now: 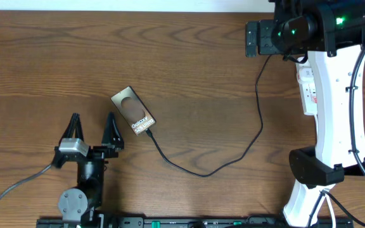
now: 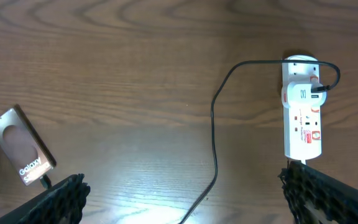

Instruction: Plug charger to phone and switch on socket

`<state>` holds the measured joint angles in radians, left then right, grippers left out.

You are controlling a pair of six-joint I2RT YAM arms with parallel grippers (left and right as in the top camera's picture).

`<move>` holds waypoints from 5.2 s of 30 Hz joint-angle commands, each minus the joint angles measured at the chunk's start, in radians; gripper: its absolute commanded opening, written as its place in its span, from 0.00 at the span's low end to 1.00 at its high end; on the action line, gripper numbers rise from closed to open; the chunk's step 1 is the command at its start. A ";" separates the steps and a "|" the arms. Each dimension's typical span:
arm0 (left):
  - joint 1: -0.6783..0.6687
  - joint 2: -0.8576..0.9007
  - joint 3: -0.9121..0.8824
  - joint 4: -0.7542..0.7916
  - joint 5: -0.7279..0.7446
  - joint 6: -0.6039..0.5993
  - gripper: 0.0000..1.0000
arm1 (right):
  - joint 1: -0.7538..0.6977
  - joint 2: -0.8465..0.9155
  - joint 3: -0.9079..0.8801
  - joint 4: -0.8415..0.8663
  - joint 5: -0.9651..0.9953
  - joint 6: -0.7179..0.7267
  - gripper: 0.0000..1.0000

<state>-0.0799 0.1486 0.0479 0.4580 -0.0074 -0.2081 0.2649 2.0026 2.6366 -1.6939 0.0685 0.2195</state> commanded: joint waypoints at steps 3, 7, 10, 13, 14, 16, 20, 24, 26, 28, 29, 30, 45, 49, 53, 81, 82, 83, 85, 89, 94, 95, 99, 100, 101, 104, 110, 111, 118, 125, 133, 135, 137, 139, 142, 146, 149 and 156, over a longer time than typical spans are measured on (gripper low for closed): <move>0.029 -0.150 -0.044 -0.043 -0.031 0.013 0.86 | 0.006 0.003 0.005 -0.001 0.011 0.008 0.99; 0.041 -0.148 -0.044 -0.076 -0.031 0.013 0.86 | 0.006 0.003 0.005 -0.001 0.011 0.008 0.99; 0.040 -0.147 -0.044 -0.134 -0.031 0.013 0.86 | 0.006 0.003 0.005 -0.001 0.011 0.008 0.99; 0.040 -0.147 -0.044 -0.230 -0.026 0.012 0.86 | 0.006 0.003 0.005 -0.001 0.011 0.008 0.99; 0.040 -0.148 -0.044 -0.273 -0.021 0.012 0.86 | 0.006 0.003 0.005 -0.001 0.011 0.008 0.99; 0.040 -0.147 -0.044 -0.367 0.000 0.012 0.86 | 0.006 0.003 0.005 -0.001 0.011 0.008 0.99; 0.040 -0.147 -0.044 -0.531 0.011 0.012 0.86 | 0.006 0.003 0.005 -0.001 0.011 0.008 0.99; 0.040 -0.147 -0.044 -0.532 0.011 0.013 0.86 | 0.006 0.003 0.005 -0.001 0.011 0.008 0.99; 0.040 -0.147 -0.044 -0.532 0.011 0.013 0.86 | 0.006 0.003 0.005 -0.001 0.011 0.008 0.99; 0.040 -0.147 -0.044 -0.532 0.011 0.013 0.86 | 0.006 0.003 0.005 -0.001 0.011 0.008 0.99; 0.040 -0.147 -0.044 -0.532 0.011 0.013 0.86 | 0.006 0.003 0.005 -0.001 0.011 0.008 0.99; 0.040 -0.147 -0.044 -0.532 0.011 0.013 0.86 | 0.006 0.003 0.005 -0.001 0.011 0.008 0.99; 0.040 -0.145 -0.044 -0.531 0.011 0.013 0.86 | 0.006 0.003 0.005 -0.001 0.011 0.008 0.99; 0.040 -0.145 -0.044 -0.531 0.011 0.013 0.86 | 0.006 0.003 0.005 -0.001 0.011 0.008 0.99; 0.040 -0.145 -0.044 -0.531 0.011 0.013 0.86 | 0.006 0.003 0.005 -0.001 0.011 0.008 0.99; 0.040 -0.145 -0.044 -0.531 0.011 0.013 0.86 | 0.005 0.004 0.005 -0.004 0.026 0.009 0.99; 0.040 -0.145 -0.044 -0.531 0.011 0.013 0.86 | 0.006 0.004 0.005 -0.004 0.027 0.008 0.99; 0.040 -0.145 -0.044 -0.531 0.011 0.013 0.86 | 0.008 0.004 0.005 -0.001 0.034 0.008 0.99; 0.039 -0.145 -0.044 -0.531 0.011 0.013 0.86 | 0.008 0.003 0.005 0.016 0.050 0.008 0.99; 0.040 -0.145 -0.044 -0.531 0.011 0.013 0.86 | 0.009 -0.036 -0.064 0.180 0.070 0.007 0.99; 0.040 -0.145 -0.044 -0.531 0.011 0.013 0.86 | 0.010 -0.191 -0.372 0.509 0.076 -0.039 0.99; 0.040 -0.145 -0.044 -0.531 0.011 0.013 0.86 | 0.010 -0.235 -0.457 0.584 0.076 -0.046 0.99; 0.040 -0.145 -0.044 -0.531 0.011 0.013 0.86 | 0.010 -0.424 -0.818 0.879 0.076 -0.087 0.99; 0.040 -0.145 -0.044 -0.531 0.011 0.013 0.86 | 0.010 -0.473 -0.908 0.947 0.076 -0.104 0.99; 0.040 -0.145 -0.044 -0.531 0.011 0.013 0.86 | 0.010 -0.521 -0.998 1.014 0.076 -0.123 0.99; 0.040 -0.145 -0.044 -0.531 0.011 0.013 0.86 | 0.010 -0.665 -1.262 1.209 0.076 -0.208 0.99; 0.040 -0.145 -0.044 -0.531 0.011 0.013 0.86 | 0.009 -0.931 -1.705 1.529 0.075 -0.344 0.99; 0.040 -0.145 -0.044 -0.531 0.011 0.013 0.86 | 0.007 -0.976 -1.770 1.575 0.075 -0.356 0.99; 0.040 -0.145 -0.044 -0.531 0.011 0.013 0.86 | -0.064 -1.267 -2.134 1.733 0.023 -0.359 0.99; 0.040 -0.145 -0.044 -0.531 0.011 0.013 0.86 | -0.193 -1.505 -2.355 1.738 -0.078 -0.360 0.99; 0.040 -0.145 -0.044 -0.531 0.011 0.013 0.86 | -0.252 -1.737 -2.546 1.736 -0.087 -0.360 0.99; 0.040 -0.145 -0.044 -0.531 0.011 0.013 0.86 | -0.258 -1.790 -2.588 1.736 -0.087 -0.360 0.99; 0.040 -0.145 -0.044 -0.531 0.011 0.013 0.86 | -0.264 -1.836 -2.626 1.736 -0.087 -0.360 0.99; 0.040 -0.145 -0.044 -0.531 0.011 0.013 0.86 | -0.270 -1.873 -2.631 1.681 -0.092 -0.371 0.99; 0.040 -0.145 -0.044 -0.531 0.011 0.013 0.86 | -0.287 -1.920 -2.631 1.614 -0.091 -0.397 0.99; 0.040 -0.145 -0.044 -0.531 0.011 0.013 0.86 | -0.318 -1.948 -2.631 1.616 -0.090 -0.404 0.99; 0.040 -0.145 -0.044 -0.531 0.011 0.013 0.86 | -0.331 -1.960 -2.631 1.614 -0.090 -0.401 0.99; 0.040 -0.145 -0.044 -0.531 0.011 0.013 0.86 | -0.332 -1.998 -2.631 1.613 -0.086 -0.373 0.99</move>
<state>-0.0456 0.0109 0.0208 -0.0311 0.0200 -0.2081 -0.0601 0.0174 0.0071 -0.0719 -0.0124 -0.1661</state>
